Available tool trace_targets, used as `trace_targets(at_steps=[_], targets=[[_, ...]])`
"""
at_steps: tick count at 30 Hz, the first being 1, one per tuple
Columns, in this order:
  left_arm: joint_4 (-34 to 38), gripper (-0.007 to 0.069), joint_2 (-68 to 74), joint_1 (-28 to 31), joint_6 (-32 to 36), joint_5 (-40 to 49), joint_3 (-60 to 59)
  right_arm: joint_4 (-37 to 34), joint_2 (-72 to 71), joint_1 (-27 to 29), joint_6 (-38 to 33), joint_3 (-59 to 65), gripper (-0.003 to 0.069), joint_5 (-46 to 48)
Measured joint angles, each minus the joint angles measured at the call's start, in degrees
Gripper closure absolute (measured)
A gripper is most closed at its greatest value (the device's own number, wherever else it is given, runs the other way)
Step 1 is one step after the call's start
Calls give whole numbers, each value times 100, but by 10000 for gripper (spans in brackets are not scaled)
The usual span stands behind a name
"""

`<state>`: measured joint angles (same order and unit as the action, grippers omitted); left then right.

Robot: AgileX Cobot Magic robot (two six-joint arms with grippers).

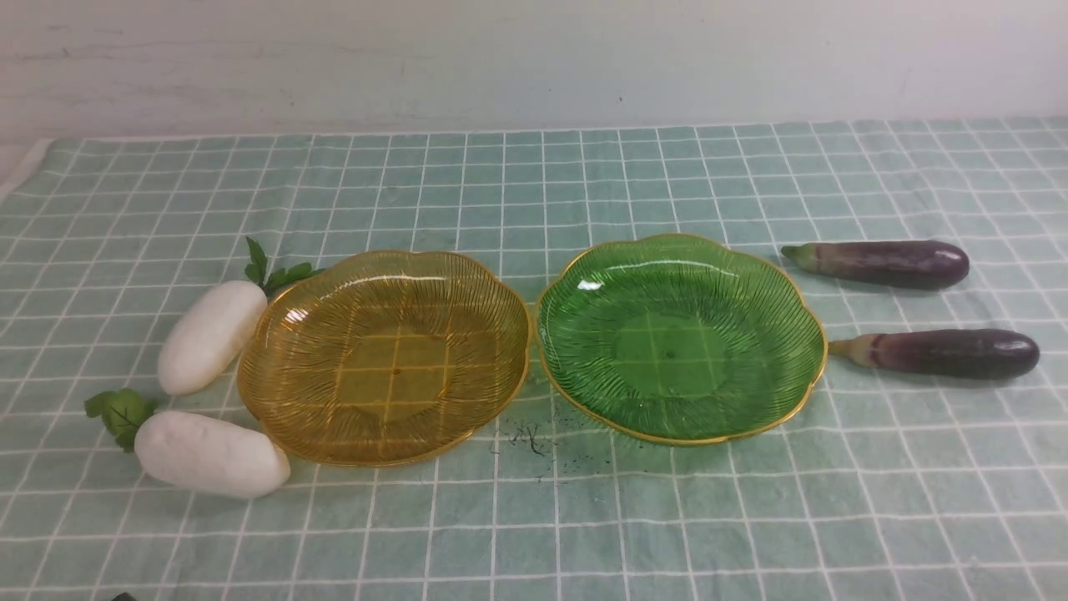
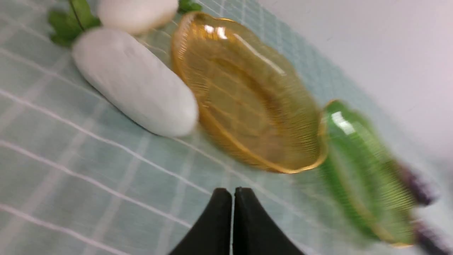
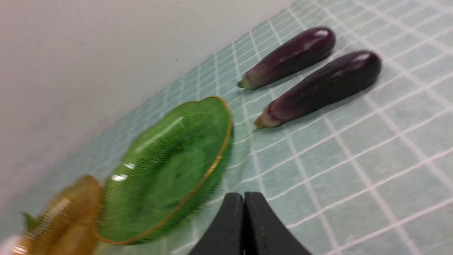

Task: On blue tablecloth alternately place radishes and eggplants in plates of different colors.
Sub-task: 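Put the eggplants into the green plate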

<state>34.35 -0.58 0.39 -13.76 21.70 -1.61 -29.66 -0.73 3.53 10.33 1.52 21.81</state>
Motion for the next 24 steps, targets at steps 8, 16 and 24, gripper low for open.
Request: trace_targets(at_steps=[8,16,24], targets=[[2084,632,0,0,-246,-507,0,-1400,0,0,-72,-6,674,-31],[2183,632,216,0,1242,-28,1059,-1412,109,0,-2127,-1140,674,336],[1175,632,2862,0,2291,1971,2209,-65,2449,0,-2457,-2309,672,1721]])
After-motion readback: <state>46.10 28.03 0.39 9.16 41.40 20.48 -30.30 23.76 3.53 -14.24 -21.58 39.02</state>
